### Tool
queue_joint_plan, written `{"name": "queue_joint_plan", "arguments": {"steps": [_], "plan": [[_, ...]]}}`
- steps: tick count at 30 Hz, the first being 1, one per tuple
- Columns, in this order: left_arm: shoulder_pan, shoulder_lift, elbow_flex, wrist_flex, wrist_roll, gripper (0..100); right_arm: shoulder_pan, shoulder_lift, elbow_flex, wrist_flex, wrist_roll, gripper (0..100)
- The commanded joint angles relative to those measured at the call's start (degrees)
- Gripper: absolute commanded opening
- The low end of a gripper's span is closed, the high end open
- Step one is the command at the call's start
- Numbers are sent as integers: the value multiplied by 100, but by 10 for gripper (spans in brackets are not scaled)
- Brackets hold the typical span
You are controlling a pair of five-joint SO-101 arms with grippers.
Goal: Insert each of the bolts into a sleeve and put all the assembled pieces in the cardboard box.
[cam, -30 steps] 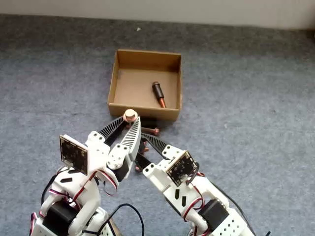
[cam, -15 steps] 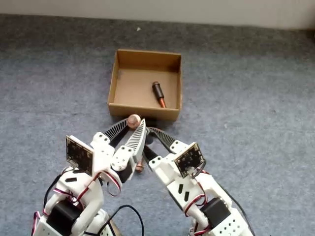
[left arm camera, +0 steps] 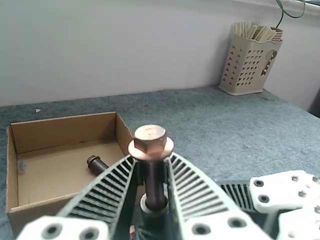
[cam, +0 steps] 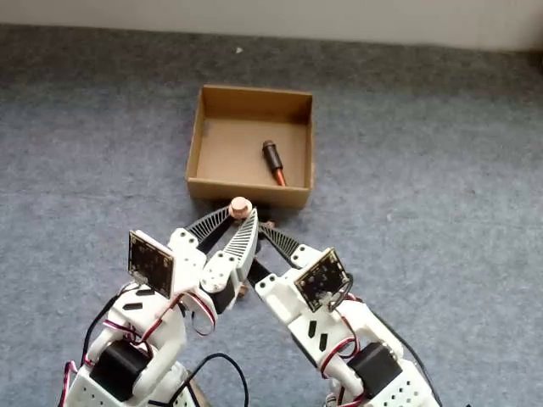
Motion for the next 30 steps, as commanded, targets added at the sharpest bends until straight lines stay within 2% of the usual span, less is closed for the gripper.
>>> {"name": "queue_joint_plan", "arguments": {"steps": [1, 7, 11, 16, 18, 24, 30], "plan": [[-180, -13, -13, -70, -26, 14, -110, -119, -541, -295, 211, 6], [-180, -4, 31, -70, -26, 119, -110, -119, -549, -312, 193, 6], [-180, -4, 22, -26, -26, 126, -92, -119, -549, -312, 176, 6], [-145, -4, -207, 422, -114, 130, -84, -119, -549, -312, 176, 6], [-136, -4, -330, 642, -325, 157, -84, -119, -549, -312, 176, 6], [-136, -4, -664, 1178, -334, 207, -75, -119, -541, -312, 185, 6], [-136, -4, -787, 1319, -343, 207, -66, -119, -488, -312, 176, 6]]}}
